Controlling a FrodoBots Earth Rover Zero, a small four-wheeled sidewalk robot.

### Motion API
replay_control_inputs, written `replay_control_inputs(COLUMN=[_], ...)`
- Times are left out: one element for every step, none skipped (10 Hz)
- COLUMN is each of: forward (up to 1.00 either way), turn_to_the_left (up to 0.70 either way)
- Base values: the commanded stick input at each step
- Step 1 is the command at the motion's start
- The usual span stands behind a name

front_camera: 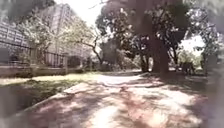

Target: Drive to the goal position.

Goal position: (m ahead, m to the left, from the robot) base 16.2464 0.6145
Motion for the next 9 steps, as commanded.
replay_control_inputs(forward=[0.70, 0.70, 0.70, 0.70, 0.70, 0.70, 0.70, 0.70, 0.70], turn_to_the_left=[0.00, 0.00, 0.00, 0.00, 0.00, -0.18, -0.35, -0.35, -0.33])
